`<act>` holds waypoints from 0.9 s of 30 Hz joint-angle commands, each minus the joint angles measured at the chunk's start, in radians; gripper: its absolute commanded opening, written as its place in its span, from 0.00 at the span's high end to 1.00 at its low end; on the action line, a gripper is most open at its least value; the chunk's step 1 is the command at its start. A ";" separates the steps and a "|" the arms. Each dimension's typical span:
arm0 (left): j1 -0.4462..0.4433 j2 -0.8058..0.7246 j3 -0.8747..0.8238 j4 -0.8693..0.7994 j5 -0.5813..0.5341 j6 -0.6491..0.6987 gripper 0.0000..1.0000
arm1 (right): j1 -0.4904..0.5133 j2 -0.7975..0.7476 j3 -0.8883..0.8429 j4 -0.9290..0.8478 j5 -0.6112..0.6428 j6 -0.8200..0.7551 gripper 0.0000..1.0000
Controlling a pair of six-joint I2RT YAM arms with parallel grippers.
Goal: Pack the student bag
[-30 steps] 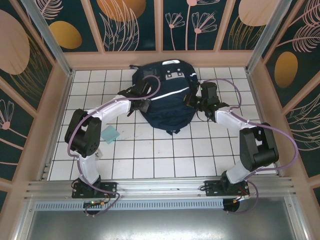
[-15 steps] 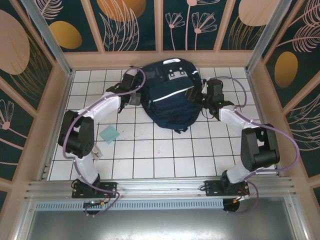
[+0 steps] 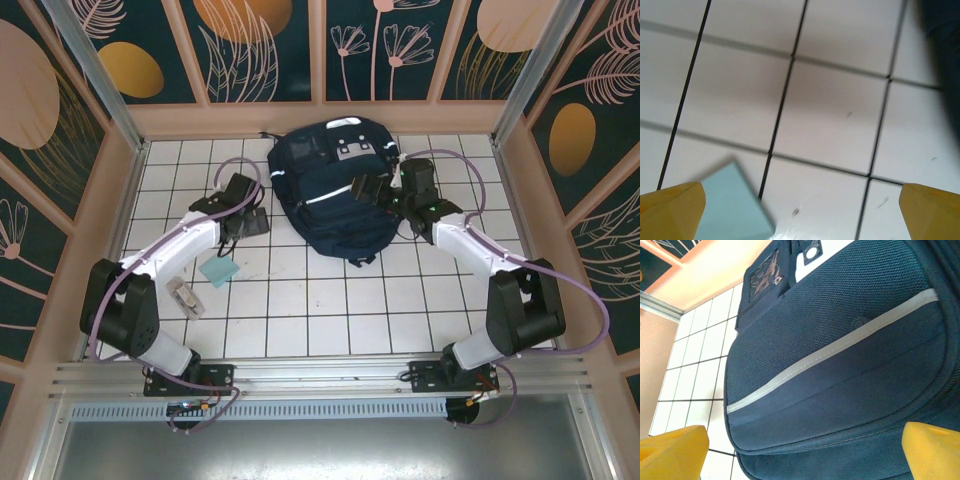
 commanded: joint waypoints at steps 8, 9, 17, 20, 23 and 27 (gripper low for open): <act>0.077 -0.122 -0.183 -0.036 0.015 -0.324 0.01 | 0.073 0.028 0.036 0.004 0.010 -0.056 0.01; 0.093 -0.127 -0.204 -0.021 0.023 -0.337 0.01 | 0.083 0.032 0.042 0.000 0.015 -0.063 0.01; 0.209 -0.122 -0.288 0.160 0.083 -0.322 0.01 | 0.117 0.045 0.062 -0.026 0.042 -0.086 0.01; 0.211 -0.084 -0.269 0.215 0.109 -0.296 0.01 | 0.123 0.043 0.063 -0.027 0.040 -0.083 0.01; 0.212 -0.045 -0.264 0.251 0.134 -0.284 0.01 | 0.128 0.042 0.062 -0.029 0.051 -0.078 0.01; 0.211 0.013 -0.286 0.246 0.153 -0.278 0.01 | 0.130 0.040 0.049 -0.025 0.068 -0.064 0.01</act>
